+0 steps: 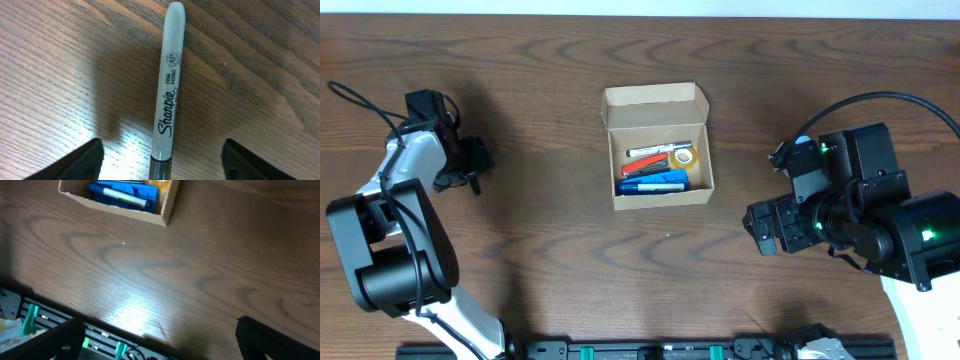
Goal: Pack container
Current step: 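Lower the left gripper and grasp the Sharpie, lift it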
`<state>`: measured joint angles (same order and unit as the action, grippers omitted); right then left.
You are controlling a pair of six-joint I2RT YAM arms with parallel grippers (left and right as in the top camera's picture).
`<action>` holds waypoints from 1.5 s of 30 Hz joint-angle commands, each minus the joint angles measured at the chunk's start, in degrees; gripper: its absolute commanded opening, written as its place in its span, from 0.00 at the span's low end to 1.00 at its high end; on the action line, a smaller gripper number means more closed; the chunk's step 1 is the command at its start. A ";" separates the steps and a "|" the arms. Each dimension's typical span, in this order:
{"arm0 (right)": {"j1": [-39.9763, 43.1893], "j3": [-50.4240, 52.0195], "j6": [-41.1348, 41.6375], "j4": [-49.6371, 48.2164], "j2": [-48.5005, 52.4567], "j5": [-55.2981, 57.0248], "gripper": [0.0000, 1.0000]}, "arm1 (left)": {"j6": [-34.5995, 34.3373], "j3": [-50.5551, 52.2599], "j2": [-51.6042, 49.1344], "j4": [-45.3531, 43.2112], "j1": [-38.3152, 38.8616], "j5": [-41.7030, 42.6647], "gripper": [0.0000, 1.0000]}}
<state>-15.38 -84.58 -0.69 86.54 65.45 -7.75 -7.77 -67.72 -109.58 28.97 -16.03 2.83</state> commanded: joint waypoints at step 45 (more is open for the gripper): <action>0.39 0.00 -0.24 0.09 -0.28 -0.17 0.99 | 9.97 -14.60 6.69 12.37 8.55 3.19 0.06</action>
<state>-15.38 -84.58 -0.69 86.54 65.45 -7.75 -3.22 -79.07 -107.66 40.99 -10.72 5.65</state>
